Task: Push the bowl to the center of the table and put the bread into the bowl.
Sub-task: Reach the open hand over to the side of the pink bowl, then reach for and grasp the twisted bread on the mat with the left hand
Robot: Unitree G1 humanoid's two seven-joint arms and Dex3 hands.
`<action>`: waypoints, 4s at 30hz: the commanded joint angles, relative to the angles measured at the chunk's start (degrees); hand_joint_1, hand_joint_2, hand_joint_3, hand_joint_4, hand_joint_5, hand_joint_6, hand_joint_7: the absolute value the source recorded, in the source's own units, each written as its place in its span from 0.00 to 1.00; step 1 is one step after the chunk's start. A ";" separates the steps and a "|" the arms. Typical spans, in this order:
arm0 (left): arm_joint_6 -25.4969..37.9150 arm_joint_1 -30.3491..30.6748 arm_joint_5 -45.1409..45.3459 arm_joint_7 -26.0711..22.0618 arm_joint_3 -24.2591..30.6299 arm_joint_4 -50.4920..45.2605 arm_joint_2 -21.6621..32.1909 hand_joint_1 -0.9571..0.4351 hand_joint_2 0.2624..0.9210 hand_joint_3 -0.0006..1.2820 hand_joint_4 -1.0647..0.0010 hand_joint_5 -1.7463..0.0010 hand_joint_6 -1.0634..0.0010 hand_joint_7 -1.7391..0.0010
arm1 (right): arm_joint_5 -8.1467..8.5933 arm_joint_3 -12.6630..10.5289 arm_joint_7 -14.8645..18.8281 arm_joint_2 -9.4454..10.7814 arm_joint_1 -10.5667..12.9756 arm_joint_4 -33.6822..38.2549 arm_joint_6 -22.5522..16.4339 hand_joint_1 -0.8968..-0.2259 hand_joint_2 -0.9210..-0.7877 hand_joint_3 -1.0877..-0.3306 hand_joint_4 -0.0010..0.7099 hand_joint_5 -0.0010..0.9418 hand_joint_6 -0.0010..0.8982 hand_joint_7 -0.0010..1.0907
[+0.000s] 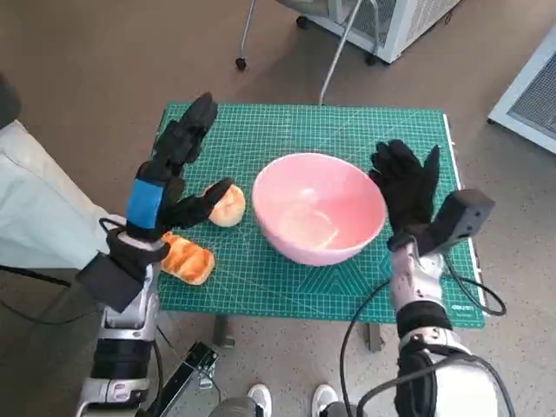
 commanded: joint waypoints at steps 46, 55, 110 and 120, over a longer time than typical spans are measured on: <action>-3.93 4.10 2.69 2.27 3.01 0.60 5.04 0.34 1.00 0.22 0.77 1.00 0.78 0.91 | -6.81 9.23 7.58 -2.76 -4.09 -6.77 -20.27 0.43 0.00 0.31 0.37 0.03 0.00 0.69; -4.32 4.32 6.67 1.60 4.46 0.37 11.79 0.33 1.00 0.23 0.77 1.00 0.78 0.91 | -6.30 12.45 13.27 -3.52 -2.37 -11.97 -25.00 0.48 0.00 0.29 0.36 0.03 0.00 0.70; 30.09 3.37 32.64 -29.39 -18.31 -13.54 37.79 0.53 0.73 0.00 0.82 1.00 0.65 0.97 | 3.14 15.60 25.43 -3.89 2.39 -28.93 -21.58 0.38 0.00 0.31 0.30 0.02 0.00 0.59; 27.05 0.76 36.24 -25.75 -22.52 -5.13 33.64 0.53 0.74 0.00 0.82 1.00 0.64 0.97 | 3.16 15.70 25.00 -3.62 3.31 -29.58 -22.01 0.36 0.00 0.33 0.30 0.03 0.00 0.60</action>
